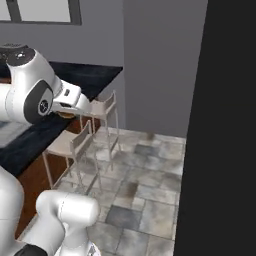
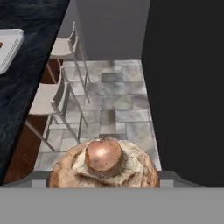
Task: Place the cold items (mushroom and carrot) from the fridge in one tupperware on the dining counter. Place the warm items (kebab skewer and hot dog) in the stove area in another tupperware.
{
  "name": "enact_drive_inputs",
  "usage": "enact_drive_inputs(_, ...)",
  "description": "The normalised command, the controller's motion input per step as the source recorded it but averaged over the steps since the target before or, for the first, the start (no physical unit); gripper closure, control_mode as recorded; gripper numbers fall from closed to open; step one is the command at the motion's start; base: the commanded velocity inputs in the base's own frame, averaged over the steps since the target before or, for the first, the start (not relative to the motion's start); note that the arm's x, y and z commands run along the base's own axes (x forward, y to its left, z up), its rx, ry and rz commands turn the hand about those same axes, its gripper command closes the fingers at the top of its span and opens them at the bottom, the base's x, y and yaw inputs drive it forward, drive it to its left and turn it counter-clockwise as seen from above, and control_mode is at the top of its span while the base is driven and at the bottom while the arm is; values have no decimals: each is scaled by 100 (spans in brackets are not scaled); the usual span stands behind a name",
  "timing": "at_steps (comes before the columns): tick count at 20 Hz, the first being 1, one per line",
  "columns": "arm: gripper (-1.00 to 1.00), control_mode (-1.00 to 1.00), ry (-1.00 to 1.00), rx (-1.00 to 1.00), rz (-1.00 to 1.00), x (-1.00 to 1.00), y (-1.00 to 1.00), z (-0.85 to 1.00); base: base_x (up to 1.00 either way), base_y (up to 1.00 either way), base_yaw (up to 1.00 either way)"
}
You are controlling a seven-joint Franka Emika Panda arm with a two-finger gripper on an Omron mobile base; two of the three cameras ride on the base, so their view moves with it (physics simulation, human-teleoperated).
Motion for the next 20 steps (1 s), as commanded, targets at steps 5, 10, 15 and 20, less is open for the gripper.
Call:
enact_drive_inputs(5,100,100,0,0,0,0,0,0,68,-75,44)
enact_drive_inputs(10,100,100,0,0,0,0,0,0,68,-34,83)
enact_drive_inputs(15,100,100,0,0,0,0,0,0,72,-53,74)
enact_drive_inputs(20,100,100,0,0,0,0,0,0,75,-68,58)
